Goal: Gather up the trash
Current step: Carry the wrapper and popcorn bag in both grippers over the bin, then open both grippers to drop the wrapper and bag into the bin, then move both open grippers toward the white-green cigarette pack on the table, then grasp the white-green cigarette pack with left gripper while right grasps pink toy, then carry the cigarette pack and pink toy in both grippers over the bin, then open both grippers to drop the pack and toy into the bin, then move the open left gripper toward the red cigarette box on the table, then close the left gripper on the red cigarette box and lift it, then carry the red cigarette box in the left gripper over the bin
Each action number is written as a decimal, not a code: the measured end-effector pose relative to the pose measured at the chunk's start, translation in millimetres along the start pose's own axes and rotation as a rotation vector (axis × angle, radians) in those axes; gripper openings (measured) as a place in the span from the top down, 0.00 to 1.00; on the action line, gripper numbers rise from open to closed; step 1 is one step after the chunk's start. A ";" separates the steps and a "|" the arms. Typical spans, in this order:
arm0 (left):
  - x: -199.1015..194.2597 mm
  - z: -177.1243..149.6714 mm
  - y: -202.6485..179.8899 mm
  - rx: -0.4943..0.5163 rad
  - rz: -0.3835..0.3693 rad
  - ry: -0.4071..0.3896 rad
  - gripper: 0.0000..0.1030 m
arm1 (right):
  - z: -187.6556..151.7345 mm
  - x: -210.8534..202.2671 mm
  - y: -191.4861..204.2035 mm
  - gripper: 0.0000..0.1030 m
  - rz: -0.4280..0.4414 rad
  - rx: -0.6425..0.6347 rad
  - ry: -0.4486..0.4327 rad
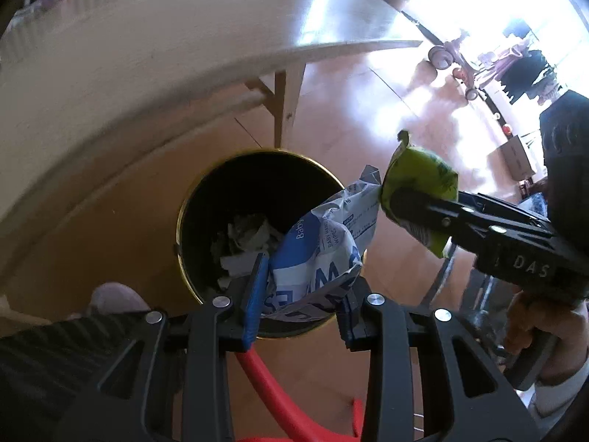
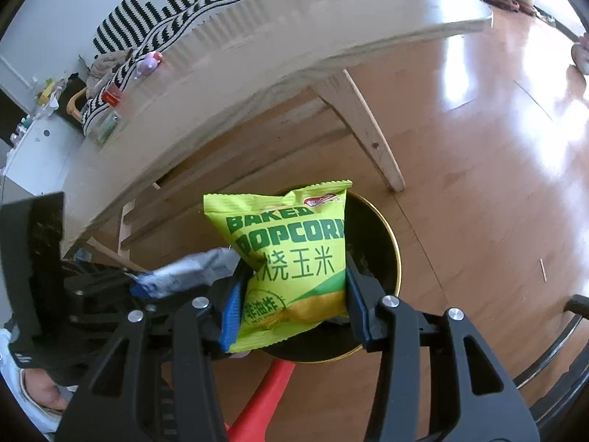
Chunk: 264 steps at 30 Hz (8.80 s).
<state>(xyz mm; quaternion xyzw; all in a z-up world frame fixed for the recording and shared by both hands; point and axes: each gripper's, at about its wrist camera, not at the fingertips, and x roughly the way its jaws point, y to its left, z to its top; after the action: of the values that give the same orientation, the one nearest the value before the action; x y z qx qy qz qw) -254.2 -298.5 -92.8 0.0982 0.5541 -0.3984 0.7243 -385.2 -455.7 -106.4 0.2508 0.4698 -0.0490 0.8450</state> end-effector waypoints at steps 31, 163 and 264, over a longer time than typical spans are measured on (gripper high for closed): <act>-88.0 16.7 11.1 -0.045 0.140 -0.222 0.06 | 35.7 -45.4 6.8 0.07 -0.076 0.048 -0.228; 30.7 -10.0 -23.5 -0.069 0.122 0.075 0.34 | 0.6 19.0 -16.1 0.41 -0.016 0.100 0.087; -164.2 103.6 63.6 -0.053 0.272 -0.292 0.78 | 138.7 -71.8 179.4 0.97 -0.145 -0.251 -0.321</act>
<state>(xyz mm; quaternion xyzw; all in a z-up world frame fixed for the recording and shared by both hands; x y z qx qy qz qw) -146.8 -239.9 70.8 0.0941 0.4350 -0.2921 0.8465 -261.1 -375.9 80.2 0.0979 0.3485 -0.0901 0.9278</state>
